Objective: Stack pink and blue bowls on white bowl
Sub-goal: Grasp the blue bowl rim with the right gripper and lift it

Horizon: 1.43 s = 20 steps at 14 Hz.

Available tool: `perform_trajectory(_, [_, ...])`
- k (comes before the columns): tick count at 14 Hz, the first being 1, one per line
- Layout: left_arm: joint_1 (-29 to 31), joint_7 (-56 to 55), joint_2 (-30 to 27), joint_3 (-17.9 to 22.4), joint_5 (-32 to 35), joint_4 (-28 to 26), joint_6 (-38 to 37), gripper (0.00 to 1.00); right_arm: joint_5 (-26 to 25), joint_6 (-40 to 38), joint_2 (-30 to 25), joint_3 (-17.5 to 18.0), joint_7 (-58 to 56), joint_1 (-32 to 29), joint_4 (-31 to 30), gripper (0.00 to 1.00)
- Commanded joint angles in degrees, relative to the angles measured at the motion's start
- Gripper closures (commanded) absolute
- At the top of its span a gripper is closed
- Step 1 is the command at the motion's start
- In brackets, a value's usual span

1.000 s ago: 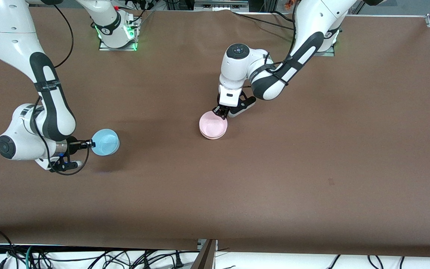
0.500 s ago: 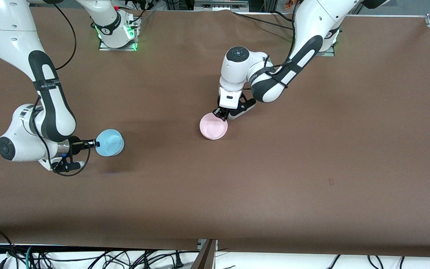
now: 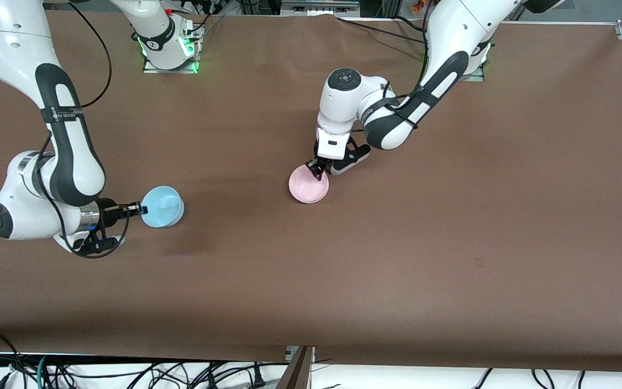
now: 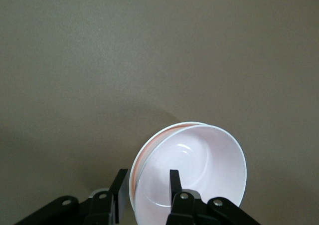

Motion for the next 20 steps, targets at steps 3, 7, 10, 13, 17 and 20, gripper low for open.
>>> perform_trajectory(3, [-0.15,-1.68,1.00,0.12,2.19,1.84,-0.37,1.00,0.95,-2.16,-2.70,0.72,7.67,3.39,-0.08,1.00])
perform_trajectory(7, [-0.23,-1.59,1.44,0.56,2.45,1.84,-0.37,1.00,0.95,-2.16,-3.32,3.09,15.85,5.15,-0.08,1.00])
perform_trajectory(10, [0.03,-1.24,1.27,0.92,2.45,1.93,-0.37,1.00,0.95,-1.98,-3.41,5.38,19.20,5.15,-0.08,1.00])
perform_trajectory(13, [3.45,0.34,-0.13,0.39,1.40,4.47,-0.72,1.00,0.77,-1.28,-3.50,8.10,24.99,5.24,-0.08,1.00])
perform_trajectory(17, [7.49,5.76,-2.16,-0.92,-5.69,8.24,-4.56,1.00,0.42,3.10,-3.32,10.66,38.42,10.23,0.79,1.00])
perform_trajectory(20, [9.78,22.44,-2.16,-3.39,-18.25,19.56,-20.97,1.00,0.42,8.46,-2.71,10.66,48.62,15.86,0.88,1.00])
